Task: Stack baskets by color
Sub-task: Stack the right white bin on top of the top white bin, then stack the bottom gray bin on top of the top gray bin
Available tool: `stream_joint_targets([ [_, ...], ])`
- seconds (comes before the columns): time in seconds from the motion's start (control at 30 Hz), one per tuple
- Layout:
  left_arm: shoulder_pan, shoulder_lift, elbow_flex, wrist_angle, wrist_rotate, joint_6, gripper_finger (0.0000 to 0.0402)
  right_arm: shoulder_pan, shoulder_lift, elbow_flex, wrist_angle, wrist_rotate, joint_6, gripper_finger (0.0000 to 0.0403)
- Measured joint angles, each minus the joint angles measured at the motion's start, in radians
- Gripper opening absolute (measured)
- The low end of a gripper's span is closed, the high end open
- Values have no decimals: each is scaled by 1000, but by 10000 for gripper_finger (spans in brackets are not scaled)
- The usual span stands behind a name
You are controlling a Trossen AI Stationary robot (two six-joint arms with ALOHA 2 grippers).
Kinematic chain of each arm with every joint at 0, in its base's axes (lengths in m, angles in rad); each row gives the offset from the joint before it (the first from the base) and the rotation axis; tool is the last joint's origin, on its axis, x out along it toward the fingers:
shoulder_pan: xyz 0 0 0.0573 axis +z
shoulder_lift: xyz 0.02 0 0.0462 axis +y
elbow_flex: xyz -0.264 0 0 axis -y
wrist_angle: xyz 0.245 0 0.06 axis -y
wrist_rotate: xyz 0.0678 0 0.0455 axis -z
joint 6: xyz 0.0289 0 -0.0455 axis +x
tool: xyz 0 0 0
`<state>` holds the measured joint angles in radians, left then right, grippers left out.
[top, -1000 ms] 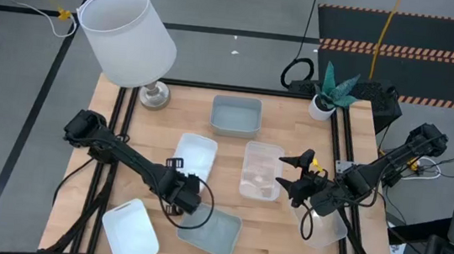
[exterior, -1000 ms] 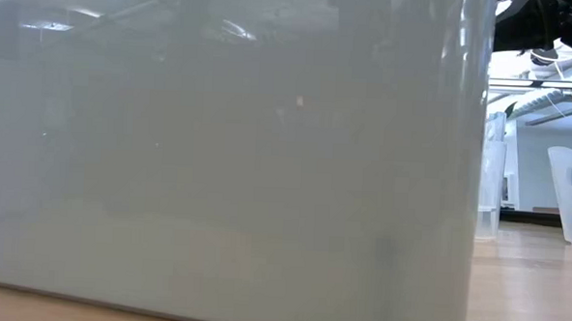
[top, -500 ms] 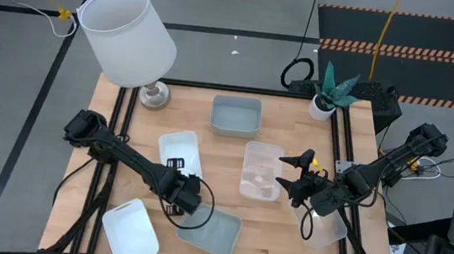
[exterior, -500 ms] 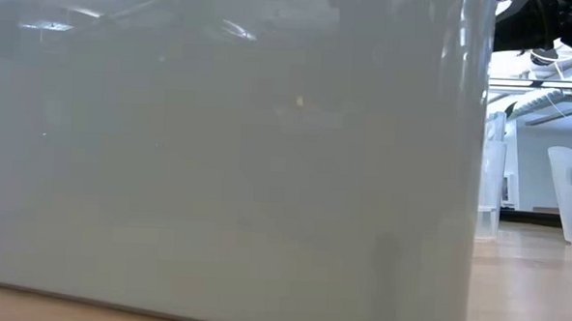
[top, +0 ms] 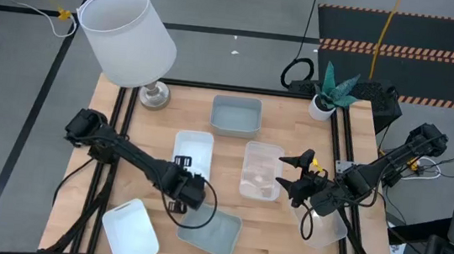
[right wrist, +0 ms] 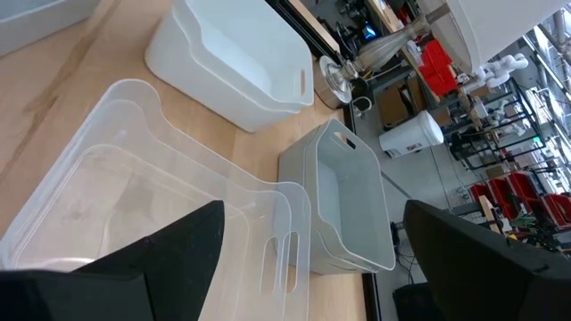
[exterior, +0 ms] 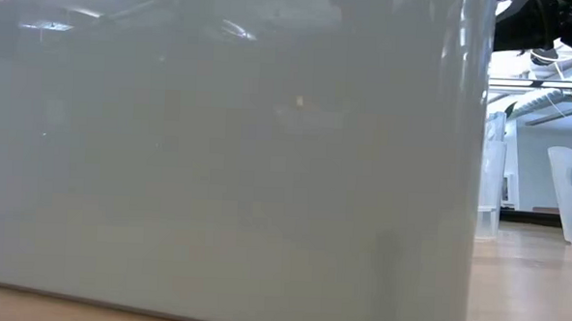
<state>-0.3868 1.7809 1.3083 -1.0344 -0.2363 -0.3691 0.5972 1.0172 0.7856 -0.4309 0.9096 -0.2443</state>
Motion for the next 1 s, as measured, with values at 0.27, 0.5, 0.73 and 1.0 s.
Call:
stream_joint_targets([
  [0.27, 20, 0, 0, -1, 0, 31, 30, 0, 0, 0, 0, 0, 0, 338],
  [0.5, 25, 0, 0, -2, -25, 30, 40, 0, 0, 0, 0, 0, 0, 338],
  [0.73, 16, -1, 0, -7, -63, 31, 131, 0, 0, 0, 0, 0, 0, 338],
  [1.0, 5, -1, 88, -38, -60, -18, 205, 0, 0, 0, 0, 0, 1, 338],
])
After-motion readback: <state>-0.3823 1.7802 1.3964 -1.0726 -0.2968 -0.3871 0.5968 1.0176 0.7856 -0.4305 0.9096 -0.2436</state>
